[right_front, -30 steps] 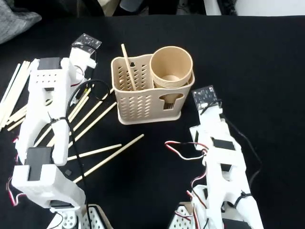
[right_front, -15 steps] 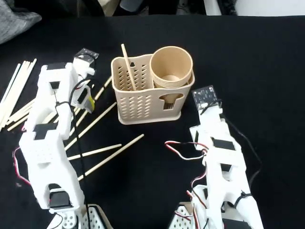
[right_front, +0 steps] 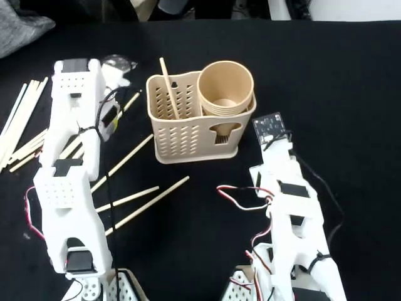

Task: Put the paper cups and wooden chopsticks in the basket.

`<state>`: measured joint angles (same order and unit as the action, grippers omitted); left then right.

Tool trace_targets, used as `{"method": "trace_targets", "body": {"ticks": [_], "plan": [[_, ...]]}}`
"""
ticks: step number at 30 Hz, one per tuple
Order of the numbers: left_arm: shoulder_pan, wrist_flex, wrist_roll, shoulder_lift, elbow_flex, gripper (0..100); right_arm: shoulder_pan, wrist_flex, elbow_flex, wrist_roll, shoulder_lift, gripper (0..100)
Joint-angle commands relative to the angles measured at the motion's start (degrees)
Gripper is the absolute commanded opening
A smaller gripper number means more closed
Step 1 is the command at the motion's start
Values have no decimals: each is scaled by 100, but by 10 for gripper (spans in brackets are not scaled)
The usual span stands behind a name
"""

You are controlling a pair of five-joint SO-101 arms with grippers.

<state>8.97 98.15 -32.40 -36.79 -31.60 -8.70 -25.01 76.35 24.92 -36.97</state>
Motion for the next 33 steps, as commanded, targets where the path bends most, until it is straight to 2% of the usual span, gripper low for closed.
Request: {"method": "trace_targets", "body": {"ticks": [1,7,14,19,29,33], "plan": [[-84,273,149,114,-910,29,-79,79,-22,53,-127,12],[-92,264,703,932,-919,29,-79,79,-22,62,-127,12],[-268,18,1354,3015,-180,29,-79,79,-22,70,-127,12],[-268,-1705,2066,4519,1543,29,-79,70,-22,70,-127,12],[-277,-5618,2813,7824,6026,29,-79,62,-22,70,-127,12],[-277,-6875,3508,9029,7222,29,-79,62,-22,70,-127,12]]}}
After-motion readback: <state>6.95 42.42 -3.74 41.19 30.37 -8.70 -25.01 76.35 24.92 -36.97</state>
